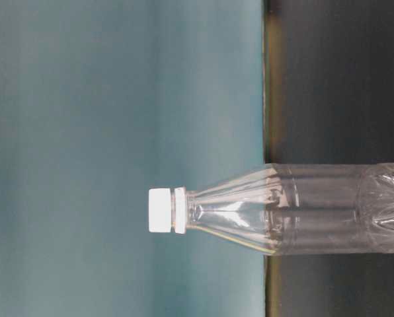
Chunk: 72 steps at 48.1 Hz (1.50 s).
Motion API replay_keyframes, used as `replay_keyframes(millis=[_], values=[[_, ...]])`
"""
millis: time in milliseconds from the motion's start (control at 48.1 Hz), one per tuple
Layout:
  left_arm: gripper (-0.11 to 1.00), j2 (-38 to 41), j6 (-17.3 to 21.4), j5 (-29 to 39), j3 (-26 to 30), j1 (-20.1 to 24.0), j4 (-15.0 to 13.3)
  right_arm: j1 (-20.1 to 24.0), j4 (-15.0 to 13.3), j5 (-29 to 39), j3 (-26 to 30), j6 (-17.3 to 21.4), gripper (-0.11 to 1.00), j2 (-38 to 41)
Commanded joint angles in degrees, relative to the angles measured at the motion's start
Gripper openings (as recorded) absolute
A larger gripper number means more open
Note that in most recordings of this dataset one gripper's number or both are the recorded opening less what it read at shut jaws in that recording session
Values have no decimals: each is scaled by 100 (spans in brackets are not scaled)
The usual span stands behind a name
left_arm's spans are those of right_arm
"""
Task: Open the bottle cap by holding the bottle with the left arm and twisting the cap with the right arm.
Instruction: 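Move the left gripper toward the clear plastic bottle's body, then close the left gripper around the bottle body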
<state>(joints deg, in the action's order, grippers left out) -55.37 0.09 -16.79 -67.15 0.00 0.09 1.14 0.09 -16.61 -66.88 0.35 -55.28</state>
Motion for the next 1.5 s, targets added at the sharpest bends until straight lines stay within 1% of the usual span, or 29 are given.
replay_keyframes(millis=[0,62,104,125,229,291,374,458,499,541,624,707,749,791,832,915,999,1103,1165,1227,1352,1415,1477], values=[[14,167,-18,185,571,-70,246,-44,18,-26,132,53,3,-9],[13,299,18,343,844,-79,246,-26,105,149,281,70,4,-9],[10,413,26,396,976,-88,246,-26,114,290,387,105,-1,-18],[9,475,26,422,1020,-97,246,-26,114,369,422,114,-2,-26],[9,835,0,439,1266,-149,246,-26,114,844,598,149,-2,-79],[9,1055,-18,396,1389,-202,255,-26,114,1151,598,167,-2,-105],[9,1345,-18,193,1547,-237,255,-18,132,1397,606,255,-2,-114],[13,1714,0,-272,1731,-264,246,-18,132,1477,606,369,-2,-132],[20,1907,18,-510,1819,-272,255,-18,132,1485,606,422,-2,-141],[30,2109,26,-686,1907,-272,246,-18,132,1503,606,466,-2,-158],[54,2487,-53,-940,2074,-272,255,-18,132,1529,606,483,-2,-185],[80,2856,-53,-1195,2215,-272,246,-18,132,1591,624,483,-2,-229],[89,3006,-62,-1362,2224,-237,255,-18,132,1617,633,492,-2,-264],[96,3155,-53,-1547,2206,-211,246,-18,132,1644,633,501,-2,-343],[97,3322,-53,-1758,2171,-193,246,-18,141,1670,650,501,-2,-413],[94,3753,-62,-2320,1951,-176,255,-44,141,1731,703,501,-2,-562],[96,4131,-105,-2883,1723,-167,255,-105,141,1811,756,519,-2,-703],[98,4562,-272,-3533,1600,-79,246,-141,141,1890,809,633,-2,-817],[99,4737,-316,-3727,1591,-35,255,-176,132,1986,809,765,-2,-835],[99,4887,-316,-3779,1600,-35,255,-202,141,2057,809,932,-2,-817],[99,5159,-316,-3885,1494,-44,255,-211,141,2206,791,1362,-2,-729],[99,5282,-325,-4043,1424,-35,255,-211,141,2259,782,1573,-2,-686],[99,5405,-360,-4263,1389,-26,246,-220,141,2276,773,1705,-2,-659]])
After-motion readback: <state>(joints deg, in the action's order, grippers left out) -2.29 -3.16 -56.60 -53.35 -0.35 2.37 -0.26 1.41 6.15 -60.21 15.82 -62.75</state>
